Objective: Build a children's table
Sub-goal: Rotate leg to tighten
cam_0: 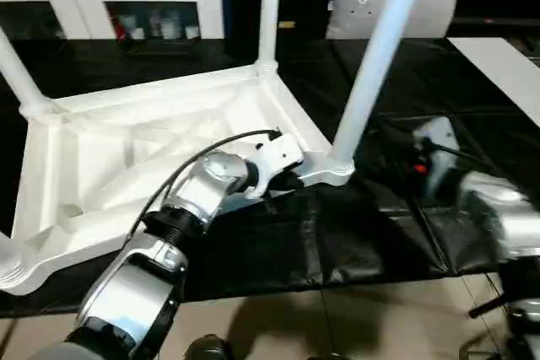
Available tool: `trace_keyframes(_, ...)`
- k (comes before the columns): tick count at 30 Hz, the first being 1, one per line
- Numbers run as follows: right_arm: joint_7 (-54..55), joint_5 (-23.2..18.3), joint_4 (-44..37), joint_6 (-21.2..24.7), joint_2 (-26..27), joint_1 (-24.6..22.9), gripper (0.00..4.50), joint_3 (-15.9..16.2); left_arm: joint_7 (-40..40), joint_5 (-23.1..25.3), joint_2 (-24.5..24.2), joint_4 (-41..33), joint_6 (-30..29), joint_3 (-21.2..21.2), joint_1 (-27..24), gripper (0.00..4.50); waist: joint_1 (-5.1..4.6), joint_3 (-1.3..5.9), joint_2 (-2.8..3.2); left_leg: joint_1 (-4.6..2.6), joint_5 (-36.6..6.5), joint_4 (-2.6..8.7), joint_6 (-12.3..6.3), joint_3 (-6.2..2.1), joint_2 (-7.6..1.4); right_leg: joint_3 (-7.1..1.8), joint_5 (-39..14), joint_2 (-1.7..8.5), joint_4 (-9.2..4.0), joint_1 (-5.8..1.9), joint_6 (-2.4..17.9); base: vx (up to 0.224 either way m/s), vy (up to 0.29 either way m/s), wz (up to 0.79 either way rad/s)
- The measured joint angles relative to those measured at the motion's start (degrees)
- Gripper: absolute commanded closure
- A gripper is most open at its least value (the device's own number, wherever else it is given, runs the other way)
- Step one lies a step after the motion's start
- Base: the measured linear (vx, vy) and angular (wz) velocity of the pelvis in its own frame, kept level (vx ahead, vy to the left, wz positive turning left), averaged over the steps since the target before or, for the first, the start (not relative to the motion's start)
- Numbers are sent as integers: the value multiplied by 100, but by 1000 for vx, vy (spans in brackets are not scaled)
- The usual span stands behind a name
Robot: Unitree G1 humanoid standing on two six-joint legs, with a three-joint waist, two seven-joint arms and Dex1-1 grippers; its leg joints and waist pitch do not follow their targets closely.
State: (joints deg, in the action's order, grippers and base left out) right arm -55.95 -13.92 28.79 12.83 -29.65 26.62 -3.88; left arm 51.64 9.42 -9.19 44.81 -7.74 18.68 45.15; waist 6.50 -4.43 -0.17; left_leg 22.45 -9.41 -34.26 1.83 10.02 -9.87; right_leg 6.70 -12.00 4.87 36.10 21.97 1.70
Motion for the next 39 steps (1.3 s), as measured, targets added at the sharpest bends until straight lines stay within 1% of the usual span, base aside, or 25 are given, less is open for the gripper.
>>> trace_keyframes(4, -163, 53, 207, -173, -161, 21, 8, 40, 392, -19, -128, -8, 221, 105, -7, 450, 18, 0, 2, 1, 0, 0, 0, 0, -1, 1, 0, 0, -1, 0, 0, 0, 0, 0)
trace_keyframes(7, -523, 110, 207, -357, -427, 21, 8, 201, 1015, -132, -349, -219, 571, 210, -184, 450, 70, 2, 6, 1, -2, 2, -2, 1, -1, 1, -1, 0, -6, -2, 0, 0, 0, 0)
trace_keyframes(8, -753, 87, 118, -353, -474, -11, 8, 216, 1262, -173, -456, -307, 687, 269, -229, 450, 103, 2, 6, 2, -2, 2, -3, 1, -2, 2, -1, 0, -7, -2, 0, 0, 0, 0)
trace_keyframes(11, -1244, -8, -79, -337, -469, -31, 8, 295, 1705, -205, -576, -411, 896, 400, -274, 450, 195, 3, 8, 2, -2, 0, -4, 5, -2, 2, 0, 3, -7, -4, 0, 0, 0, 0)
trace_keyframes(12, -1380, -18, -109, -324, -491, -45, 8, 326, 1813, -219, -626, -447, 927, 412, -294, 450, 207, 3, 8, 0, -2, 0, -4, 8, -2, 2, 0, 5, -7, -7, 0, 0, 0, 0)
trace_keyframes(14, -1600, -118, -142, -243, -488, -88, 44, 363, 1980, -233, -704, -511, 969, 444, -315, 450, 208, 3, 8, 0, -3, -5, -7, 17, -1, 1, 0, 11, -7, -10, 0, 0, 0, 0)
trace_keyframes(15, -1698, -178, -177, -182, -481, -112, 47, 395, 2044, -233, -743, -530, 1012, 467, -320, 450, 201, 3, 7, -2, -4, -5, -9, 20, -1, 0, 0, 12, -7, -10, 0, 0, 0, 0)
trace_keyframes(17, -1869, -280, -243, -91, -443, -140, 69, 476, 2096, -233, -767, -538, 1074, 488, -323, 450, 196, 3, 8, -4, -5, -4, -10, 22, -1, 0, 0, 13, -7, -11, 0, 0, 0, 0)
trace_keyframes(18, -1942, -335, -300, -67, -424, -140, 69, 524, 2120, -233, -768, -539, 1090, 489, -325, 450, 198, 3, 8, -4, -5, -4, -10, 22, -1, 0, 0, 13, -7, -11, 0, 0, 0, 0)
trace_keyframes(19, -2003, -381, -367, -49, -410, -140, 87, 579, 2154, -234, -768, -546, 1104, 493, -330, 450, 204, 3, 8, -4, -5, -2, -10, 21, -1, 0, 0, 13, -7, -11, 0, 0, 0, 0)
trace_keyframes(20, -2080, -403, -410, -43, -389, -140, 92, 638, 2199, -237, -771, -580, 1121, 499, -350, 450, 216, 3, 7, -4, -5, -1, -10, 21, -1, 1, -2, 13, -8, -11, -2, 0, 0, 0)
trace_keyframes(22, -2197, -401, -413, -2, -328, -140, 99, 690, 2276, -248, -783, -627, 1150, 505, -378, 450, 234, 3, 7, -2, -7, -1, -12, 22, -1, 1, -2, 13, -12, -11, -2, 0, 0, 0)
trace_keyframes(23, -2233, -397, -414, 30, -281, -140, 120, 721, 2318, -253, -787, -635, 1162, 511, -384, 450, 244, 3, 8, -2, -7, -1, -13, 22, -1, 0, -2, 14, -13, -11, -2, 0, 0, 0)
trace_keyframes(24, -2262, -397, -415, 40, -259, -140, 130, 755, 2326, -258, -788, -639, 1170, 525, -384, 450, 253, 3, 8, -2, -7, -1, -13, 23, -1, 1, -2, 14, -14, -11, -2, 0, 0, 0)
trace_keyframes(25, -2278, -396, -418, 48, -249, -141, 130, 787, 2328, -260, -789, -641, 1176, 533, -384, 450, 263, 3, 8, -2, -7, -1, -13, 24, -1, 0, -2, 16, -14, -11, -2, 0, 0, 0)
trace_keyframes(26, -2280, -393, -419, 49, -241, -140, 149, 819, 2328, -260, -790, -641, 1182, 539, -384, 450, 274, 3, 7, -2, -7, -1, -13, 25, -1, 0, -2, 17, -14, -11, -2, 0, 0, 0)
trace_keyframes(27, -2279, -386, -417, 49, -231, -140, 149, 837, 2328, -259, -789, -641, 1186, 541, -383, 450, 277, 3, 7, -2, -7, -1, -13, 27, -1, 0, -2, 17, -14, -11, -2, 0, 0, 0)
trace_keyframes(29, -2272, -380, -379, 51, -194, -135, 171, 884, 2328, -260, -786, -641, 1193, 543, -384, 450, 279, 3, 7, -3, -8, 0, -13, 27, -1, 0, -2, 17, -14, -11, -2, 0, 0, 0)
trace_keyframes(31, -2273, -380, -372, 59, -183, -135, 178, 894, 2328, -259, -786, -641, 1195, 543, -384, 450, 287, 3, 7, -3, -8, 1, -13, 27, 0, 0, -2, 17, -15, -11, -2, 0, 0, 0)
trace_keyframes(32, -2278, -380, -372, 65, -183, -135, 193, 895, 2328, -259, -786, -641, 1195, 543, -384, 450, 291, 3, 7, -3, -8, 1, -13, 27, -1, 1, -2, 17, -15, -11, -3, 0, 0, 0)
trace_keyframes(33, -2285, -381, -372, 75, -183, -135, 193, 899, 2328, -259, -787, -641, 1195, 543, -384, 450, 292, 3, 7, -3, -8, 1, -13, 28, 0, 0, -2, 17, -15, -11, -3, 0, 0, 0)
trace_keyframes(34, -2304, -381, -372, 96, -182, -135, 217, 901, 2328, -259, -788, -641, 1195, 543, -384, 450, 292, 3, 7, -3, -8, 1, -13, 28, 0, 0, -2, 17, -16, -11, -3, 0, 0, 0)
trace_keyframes(37, -2312, -382, -378, 150, -182, -132, 225, 894, 2340, -258, -793, -675, 1194, 543, -401, 450, 295, 3, 7, -3, -8, 3, -13, 28, -1, 0, -3, 17, -18, -11, -4, 0, 0, 0)
trace_keyframes(38, -2312, -382, -386, 164, -181, -132, 239, 895, 2340, -258, -800, -688, 1194, 543, -408, 450, 294, 3, 7, -3, -8, 4, -13, 28, -1, 0, -3, 17, -18, -11, -5, 0, 0, 0)
trace_keyframes(39, -2311, -385, -399, 195, -180, -132, 239, 894, 2340, -259, -805, -701, 1191, 542, -415, 450, 294, 3, 7, -3, -8, 5, -13, 28, -1, 0, -4, 17, -18, -11, -5, 0, 0, 0)
